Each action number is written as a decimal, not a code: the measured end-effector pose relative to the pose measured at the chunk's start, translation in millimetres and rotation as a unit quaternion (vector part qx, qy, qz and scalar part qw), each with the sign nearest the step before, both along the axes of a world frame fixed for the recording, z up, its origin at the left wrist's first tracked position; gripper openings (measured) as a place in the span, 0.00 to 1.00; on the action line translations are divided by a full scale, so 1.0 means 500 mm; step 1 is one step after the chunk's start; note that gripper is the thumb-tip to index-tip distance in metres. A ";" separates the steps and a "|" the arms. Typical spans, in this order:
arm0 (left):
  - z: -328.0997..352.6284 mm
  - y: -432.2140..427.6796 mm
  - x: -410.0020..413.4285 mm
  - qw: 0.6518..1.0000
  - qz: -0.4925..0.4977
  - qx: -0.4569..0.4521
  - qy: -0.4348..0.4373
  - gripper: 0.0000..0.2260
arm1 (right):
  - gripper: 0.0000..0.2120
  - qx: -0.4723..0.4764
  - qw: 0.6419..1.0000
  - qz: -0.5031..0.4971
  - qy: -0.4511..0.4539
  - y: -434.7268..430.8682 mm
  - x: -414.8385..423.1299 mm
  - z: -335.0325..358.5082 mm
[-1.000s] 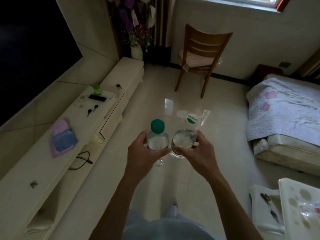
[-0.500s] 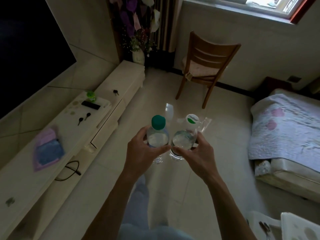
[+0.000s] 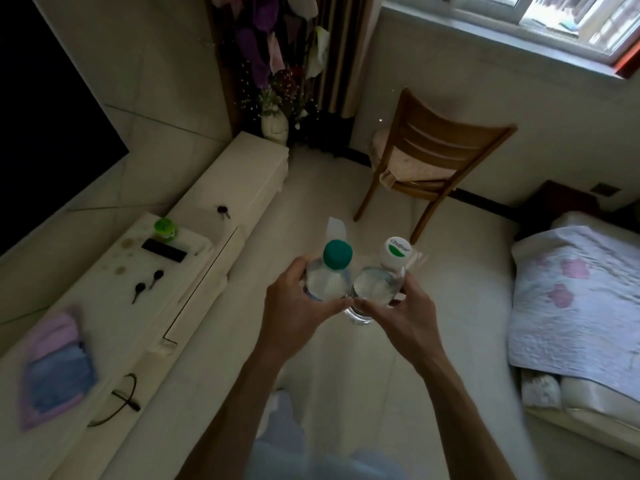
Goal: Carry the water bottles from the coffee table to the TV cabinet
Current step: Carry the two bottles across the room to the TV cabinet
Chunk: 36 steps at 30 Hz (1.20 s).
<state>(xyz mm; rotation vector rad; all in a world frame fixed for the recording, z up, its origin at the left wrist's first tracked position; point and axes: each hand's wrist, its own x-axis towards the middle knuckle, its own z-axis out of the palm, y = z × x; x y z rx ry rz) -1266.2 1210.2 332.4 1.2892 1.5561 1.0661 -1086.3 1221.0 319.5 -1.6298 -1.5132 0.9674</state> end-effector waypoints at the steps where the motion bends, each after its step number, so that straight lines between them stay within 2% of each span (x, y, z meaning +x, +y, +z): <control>1: 0.002 0.026 -0.003 1.000 0.001 0.001 0.001 0.30 | 0.27 -0.002 1.000 -0.004 0.006 0.024 -0.004 0.000; 6: 0.001 0.138 -0.001 1.000 0.009 -0.005 0.007 0.32 | 0.24 -0.008 0.999 -0.010 0.031 0.133 -0.003 -0.001; 11: -0.012 0.244 0.026 0.999 0.024 -0.017 0.024 0.31 | 0.27 -0.019 0.999 0.009 0.032 0.251 0.025 -0.017; 19: 0.001 0.455 0.139 0.996 0.085 -0.017 0.036 0.29 | 0.33 -0.008 0.994 0.092 0.052 0.516 0.124 -0.032; 26: 0.027 0.599 0.232 0.984 0.179 -0.022 0.010 0.30 | 0.29 -0.013 0.985 0.155 0.075 0.716 0.199 0.000; 36: -0.016 0.727 0.162 0.956 0.290 -0.049 0.017 0.29 | 0.30 -0.046 0.968 0.238 0.063 0.873 0.099 -0.034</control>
